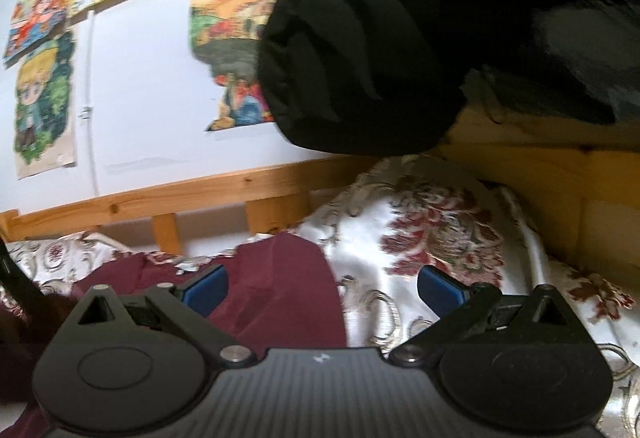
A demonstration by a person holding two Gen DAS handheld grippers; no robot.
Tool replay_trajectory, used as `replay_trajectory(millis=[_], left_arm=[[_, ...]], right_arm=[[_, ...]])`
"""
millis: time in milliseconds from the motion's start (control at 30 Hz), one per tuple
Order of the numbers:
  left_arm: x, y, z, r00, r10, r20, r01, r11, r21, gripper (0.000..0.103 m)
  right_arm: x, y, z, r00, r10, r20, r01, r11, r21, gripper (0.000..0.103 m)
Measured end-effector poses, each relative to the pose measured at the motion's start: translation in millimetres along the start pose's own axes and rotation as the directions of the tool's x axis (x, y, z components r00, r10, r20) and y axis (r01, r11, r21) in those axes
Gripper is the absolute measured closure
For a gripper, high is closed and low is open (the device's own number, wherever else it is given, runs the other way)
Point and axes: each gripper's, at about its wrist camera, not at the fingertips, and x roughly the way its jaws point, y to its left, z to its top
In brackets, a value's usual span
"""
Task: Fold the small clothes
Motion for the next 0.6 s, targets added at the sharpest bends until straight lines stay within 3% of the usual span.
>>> replay_trajectory(millis=[167,200,267,367,467,533,600], left_arm=[[38,17,3,0.998,-0.054,0.013,0.054,0.998,-0.032,0.078],[38,21,2,0.998,-0.064,0.028,0.065,0.997,-0.037,0.076],[29,35,-2,0.995,-0.081,0.065,0.085,0.995,-0.058,0.061],[7,64,-12,0.986,-0.057,0.156,0.075,0.991,-0.107,0.043],[-13,99,-20,0.969,0.062,0.239,-0.035,0.993,-0.115,0.039],[-19,126,-22,0.945,0.182,0.271,-0.154,0.980,-0.123,0.039],[-19,153,-21,0.921,0.258,0.291,-0.226,0.964,-0.138,0.040]], right_arm=[[11,-13,-5,0.998,-0.039,-0.058,0.041,0.998,0.043,0.000],[13,-14,-7,0.997,-0.038,-0.073,0.042,0.998,0.051,0.000],[17,-14,-10,0.995,-0.029,-0.097,0.035,0.998,0.061,0.000],[21,-9,-17,0.990,0.013,-0.140,-0.003,0.997,0.074,0.000],[22,4,-26,0.981,0.069,-0.182,-0.058,0.996,0.063,0.000],[22,15,-34,0.971,0.109,-0.211,-0.103,0.994,0.039,0.000],[24,26,-41,0.960,0.153,-0.235,-0.153,0.988,0.021,0.000]])
